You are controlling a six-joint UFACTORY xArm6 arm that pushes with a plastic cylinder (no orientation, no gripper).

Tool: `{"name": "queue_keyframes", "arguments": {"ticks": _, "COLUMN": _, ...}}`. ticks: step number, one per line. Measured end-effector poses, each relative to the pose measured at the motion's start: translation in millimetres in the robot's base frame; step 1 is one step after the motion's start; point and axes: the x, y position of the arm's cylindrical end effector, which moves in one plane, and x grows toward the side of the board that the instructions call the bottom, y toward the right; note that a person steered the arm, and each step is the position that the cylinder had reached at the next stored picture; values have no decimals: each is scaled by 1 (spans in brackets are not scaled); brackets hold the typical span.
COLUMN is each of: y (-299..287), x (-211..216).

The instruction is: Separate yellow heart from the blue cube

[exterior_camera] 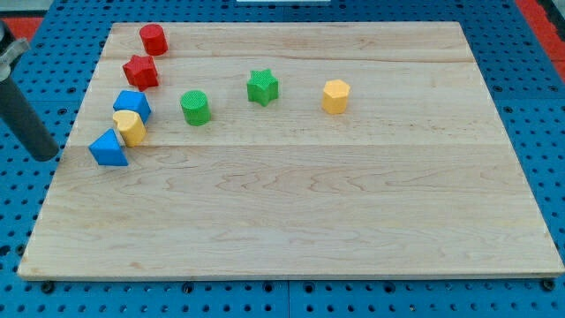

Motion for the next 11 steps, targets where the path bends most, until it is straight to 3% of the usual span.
{"name": "queue_keyframes", "arguments": {"ticks": 3, "y": 10, "x": -19}}
{"name": "queue_keyframes", "arguments": {"ticks": 6, "y": 74, "x": -48}}
{"name": "queue_keyframes", "arguments": {"ticks": 9, "y": 159, "x": -43}}
{"name": "queue_keyframes", "arguments": {"ticks": 11, "y": 154, "x": -69}}
